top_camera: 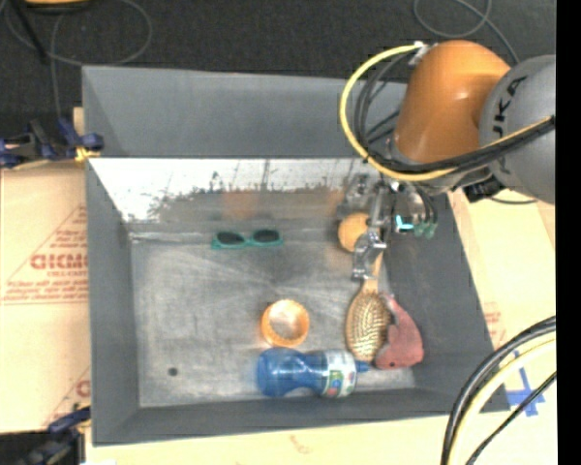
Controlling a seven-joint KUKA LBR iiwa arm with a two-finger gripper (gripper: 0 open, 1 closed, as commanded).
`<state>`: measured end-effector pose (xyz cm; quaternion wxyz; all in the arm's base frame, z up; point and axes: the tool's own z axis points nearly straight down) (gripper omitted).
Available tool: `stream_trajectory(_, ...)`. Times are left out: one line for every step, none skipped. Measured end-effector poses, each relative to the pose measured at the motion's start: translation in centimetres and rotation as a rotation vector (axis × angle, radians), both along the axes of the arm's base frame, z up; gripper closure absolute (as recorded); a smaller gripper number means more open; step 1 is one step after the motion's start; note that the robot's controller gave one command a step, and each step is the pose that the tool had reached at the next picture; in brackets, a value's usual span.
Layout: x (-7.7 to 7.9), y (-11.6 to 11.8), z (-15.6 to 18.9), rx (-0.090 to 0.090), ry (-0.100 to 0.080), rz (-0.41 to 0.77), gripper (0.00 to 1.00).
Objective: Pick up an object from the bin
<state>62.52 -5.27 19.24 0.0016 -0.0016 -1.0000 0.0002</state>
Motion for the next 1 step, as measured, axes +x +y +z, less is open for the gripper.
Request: stream_trajectory(0.15, -0.02, 0.52, -0.001, -0.008, 0.001, 0.0)
